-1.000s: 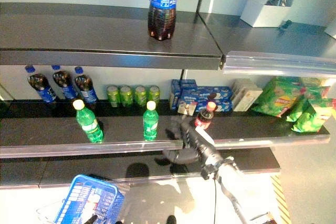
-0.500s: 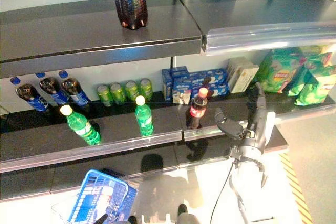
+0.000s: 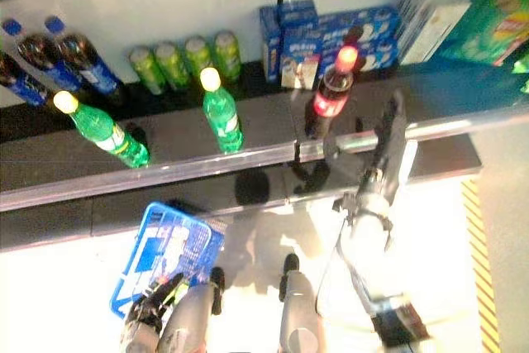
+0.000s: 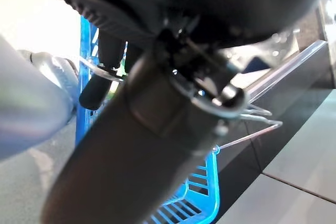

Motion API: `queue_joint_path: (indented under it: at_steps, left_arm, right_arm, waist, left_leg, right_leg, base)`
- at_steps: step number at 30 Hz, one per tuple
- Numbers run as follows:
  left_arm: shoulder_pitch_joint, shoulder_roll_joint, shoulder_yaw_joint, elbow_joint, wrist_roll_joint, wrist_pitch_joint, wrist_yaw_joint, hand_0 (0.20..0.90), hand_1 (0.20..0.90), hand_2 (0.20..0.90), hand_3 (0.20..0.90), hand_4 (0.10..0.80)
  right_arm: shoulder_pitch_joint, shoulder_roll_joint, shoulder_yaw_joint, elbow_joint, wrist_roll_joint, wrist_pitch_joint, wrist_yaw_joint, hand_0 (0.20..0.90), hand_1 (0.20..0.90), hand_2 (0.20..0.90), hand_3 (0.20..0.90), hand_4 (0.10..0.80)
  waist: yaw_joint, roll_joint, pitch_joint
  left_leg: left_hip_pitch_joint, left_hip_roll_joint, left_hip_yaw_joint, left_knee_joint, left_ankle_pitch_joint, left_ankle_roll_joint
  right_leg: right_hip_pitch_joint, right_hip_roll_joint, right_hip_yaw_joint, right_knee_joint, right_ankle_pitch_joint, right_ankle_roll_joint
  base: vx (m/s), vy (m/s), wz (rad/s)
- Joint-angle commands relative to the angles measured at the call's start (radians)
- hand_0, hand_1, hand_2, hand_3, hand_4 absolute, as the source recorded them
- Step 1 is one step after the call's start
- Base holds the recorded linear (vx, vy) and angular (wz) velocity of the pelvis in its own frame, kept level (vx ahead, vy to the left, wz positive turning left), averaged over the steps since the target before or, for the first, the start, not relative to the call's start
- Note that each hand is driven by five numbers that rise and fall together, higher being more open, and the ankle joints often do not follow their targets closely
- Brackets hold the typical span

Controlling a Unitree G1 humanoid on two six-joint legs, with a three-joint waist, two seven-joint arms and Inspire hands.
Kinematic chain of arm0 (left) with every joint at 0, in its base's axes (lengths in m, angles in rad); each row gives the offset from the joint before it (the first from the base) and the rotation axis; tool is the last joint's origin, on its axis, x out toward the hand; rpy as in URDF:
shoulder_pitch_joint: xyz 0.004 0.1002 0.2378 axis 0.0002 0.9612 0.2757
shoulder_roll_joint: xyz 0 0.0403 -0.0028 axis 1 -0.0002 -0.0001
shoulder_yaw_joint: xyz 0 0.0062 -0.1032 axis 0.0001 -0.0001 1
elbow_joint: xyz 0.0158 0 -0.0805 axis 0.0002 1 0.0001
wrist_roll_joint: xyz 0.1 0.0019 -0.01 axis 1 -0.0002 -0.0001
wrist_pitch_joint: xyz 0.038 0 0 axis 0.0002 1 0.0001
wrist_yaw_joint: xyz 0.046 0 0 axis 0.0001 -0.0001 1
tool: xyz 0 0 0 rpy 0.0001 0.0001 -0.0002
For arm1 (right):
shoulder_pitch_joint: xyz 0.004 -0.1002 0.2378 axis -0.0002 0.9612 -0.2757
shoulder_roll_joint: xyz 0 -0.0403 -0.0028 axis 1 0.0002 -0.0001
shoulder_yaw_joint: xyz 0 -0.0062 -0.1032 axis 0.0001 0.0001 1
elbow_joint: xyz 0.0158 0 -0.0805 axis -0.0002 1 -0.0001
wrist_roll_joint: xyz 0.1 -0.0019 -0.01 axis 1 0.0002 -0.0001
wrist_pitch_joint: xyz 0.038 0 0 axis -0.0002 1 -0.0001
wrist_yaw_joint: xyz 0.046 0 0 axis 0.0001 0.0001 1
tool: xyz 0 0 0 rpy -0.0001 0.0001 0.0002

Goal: Pick up the drink and place into the basket.

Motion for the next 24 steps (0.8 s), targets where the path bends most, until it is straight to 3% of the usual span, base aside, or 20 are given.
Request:
queue_joint_path:
  at_steps: [1, 14, 21, 24]
  left_arm:
    - [0.070, 0.075, -0.031, -0.115, -0.004, -0.136, -0.017, 0.300, 0.300, 0.300, 0.200, 0.100]
    - [0.103, 0.083, -0.021, -0.128, 0.022, -0.103, -0.056, 0.300, 0.300, 0.300, 0.200, 0.100]
    - [0.095, 0.095, -0.024, -0.135, 0.018, -0.088, -0.069, 0.300, 0.300, 0.300, 0.200, 0.100]
    - [0.096, 0.099, -0.031, -0.140, 0.015, -0.092, -0.082, 0.300, 0.300, 0.300, 0.200, 0.100]
  right_arm:
    - [-0.130, -0.042, -0.024, -0.071, 0.013, -0.048, -0.039, 0.900, 0.900, 0.900, 0.900, 0.800]
    - [-0.315, -0.051, -0.081, 0.033, 0.024, -0.018, -0.088, 0.900, 0.900, 0.900, 0.900, 0.800]
    - [-0.368, -0.063, -0.075, 0.079, 0.060, 0.028, -0.090, 0.900, 0.900, 0.900, 0.900, 0.800]
    - [-0.378, -0.065, -0.085, 0.119, 0.067, 0.013, -0.148, 0.900, 0.900, 0.900, 0.900, 0.800]
  waist:
    - [0.032, -0.010, -0.009]
    - [0.087, 0.027, 0.027]
    - [0.106, 0.028, 0.027]
    - [0.114, 0.028, 0.027]
  left_leg:
    - [-0.062, -0.034, -0.040, 0.070, 0.093, 0.026]
    - [-0.134, -0.064, -0.071, 0.088, 0.127, 0.030]
    - [-0.158, -0.069, -0.073, 0.087, 0.128, 0.034]
    - [-0.167, -0.071, -0.075, 0.091, 0.123, 0.036]
  right_leg:
    - [0.062, -0.025, -0.048, 0.047, -0.069, -0.009]
    - [0.006, -0.049, -0.069, 0.088, -0.080, -0.018]
    - [-0.016, -0.056, -0.078, 0.103, -0.085, -0.018]
    - [-0.022, -0.058, -0.085, 0.112, -0.087, -0.019]
  base:
    - [-0.015, 0.002, 0.14]
    - [0.049, 0.015, 0.09]
    - [0.032, 0.004, 0.04]
    - [0.035, -0.004, 0.02]
